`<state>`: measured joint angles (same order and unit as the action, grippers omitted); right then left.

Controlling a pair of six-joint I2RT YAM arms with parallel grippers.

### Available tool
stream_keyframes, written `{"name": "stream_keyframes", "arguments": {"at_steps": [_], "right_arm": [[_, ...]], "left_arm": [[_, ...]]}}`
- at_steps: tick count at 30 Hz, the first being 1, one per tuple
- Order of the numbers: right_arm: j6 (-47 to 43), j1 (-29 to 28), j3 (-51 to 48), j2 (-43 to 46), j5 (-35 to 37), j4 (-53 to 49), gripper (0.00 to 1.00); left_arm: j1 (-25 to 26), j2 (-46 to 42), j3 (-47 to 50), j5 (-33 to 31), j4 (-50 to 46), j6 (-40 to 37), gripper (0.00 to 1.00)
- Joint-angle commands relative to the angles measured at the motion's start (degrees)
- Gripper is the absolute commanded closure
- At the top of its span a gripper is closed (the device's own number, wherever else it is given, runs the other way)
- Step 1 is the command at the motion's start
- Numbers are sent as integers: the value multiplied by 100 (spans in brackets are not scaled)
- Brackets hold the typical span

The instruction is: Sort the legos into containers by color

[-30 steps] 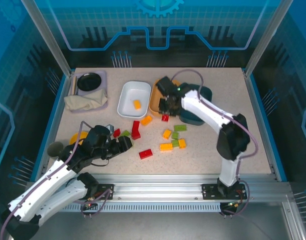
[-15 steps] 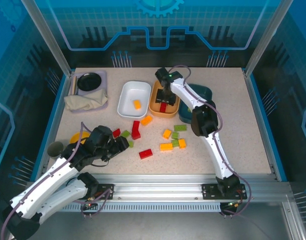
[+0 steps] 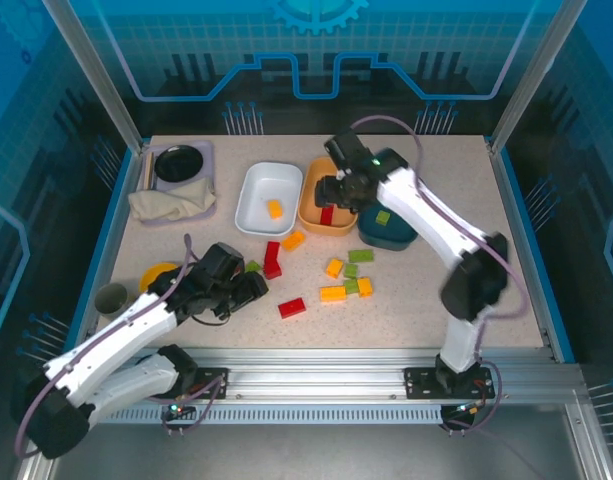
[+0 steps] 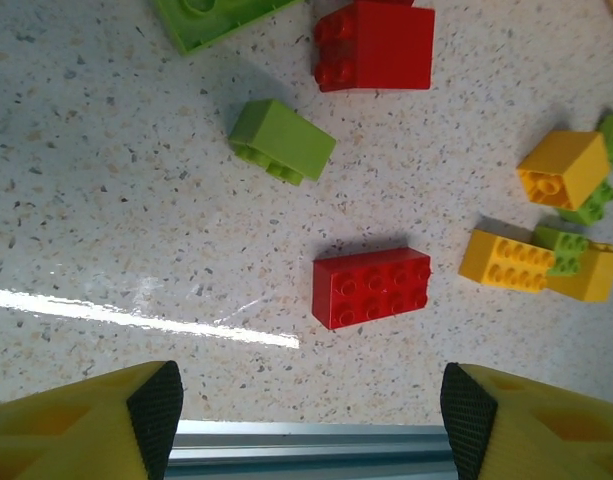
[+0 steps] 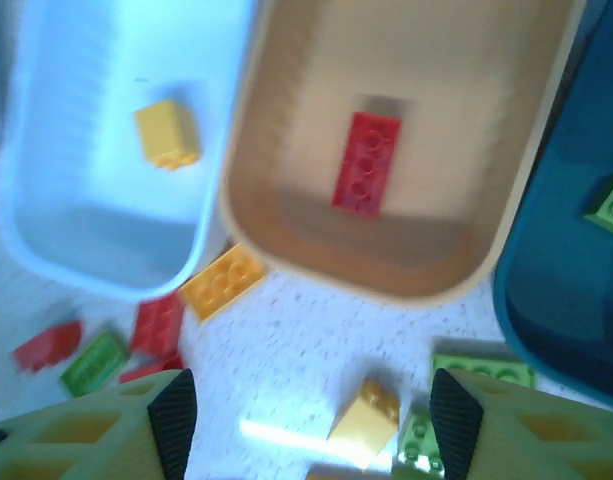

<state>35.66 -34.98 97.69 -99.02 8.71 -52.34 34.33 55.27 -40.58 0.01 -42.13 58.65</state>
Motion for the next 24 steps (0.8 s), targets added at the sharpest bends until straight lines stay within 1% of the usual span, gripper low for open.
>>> {"name": "stream_keyframes", "arguments": {"at_steps": [1, 4, 6, 9, 11, 15, 19, 22, 24], "right_arm": [[-15, -222, -1597, 963, 239, 763, 34], [240, -388, -3025, 1965, 79, 1165, 34], [395, -451, -3677, 2483, -29, 1269, 34], [645, -501, -4299, 3081, 48, 1054, 34], [741, -499, -4500, 3366, 147, 819, 34], [822, -500, -4698, 3925, 312, 511, 34], [859, -485, -4972, 4365, 335, 263, 32], [901, -492, -5119, 4726, 316, 159, 30], [928, -489, -5188, 4934, 310, 98, 30]], "left_arm": [[-6, 564, -517, 220, 378, -403, 29], [21, 1369, -1018, 337, 630, -763, 32], [44, 1917, -1381, 370, 706, -1053, 35], [95, 2747, -1948, 495, 739, -1268, 36], [220, 3293, -2344, 539, 680, -1154, 34], [574, 4308, -3230, 612, 510, -359, 28], [776, 5195, -3970, 649, 215, 912, 23], [788, 5521, -4141, 638, 267, 1742, 20], [787, 5657, -4189, 633, 311, 2071, 19]]}}
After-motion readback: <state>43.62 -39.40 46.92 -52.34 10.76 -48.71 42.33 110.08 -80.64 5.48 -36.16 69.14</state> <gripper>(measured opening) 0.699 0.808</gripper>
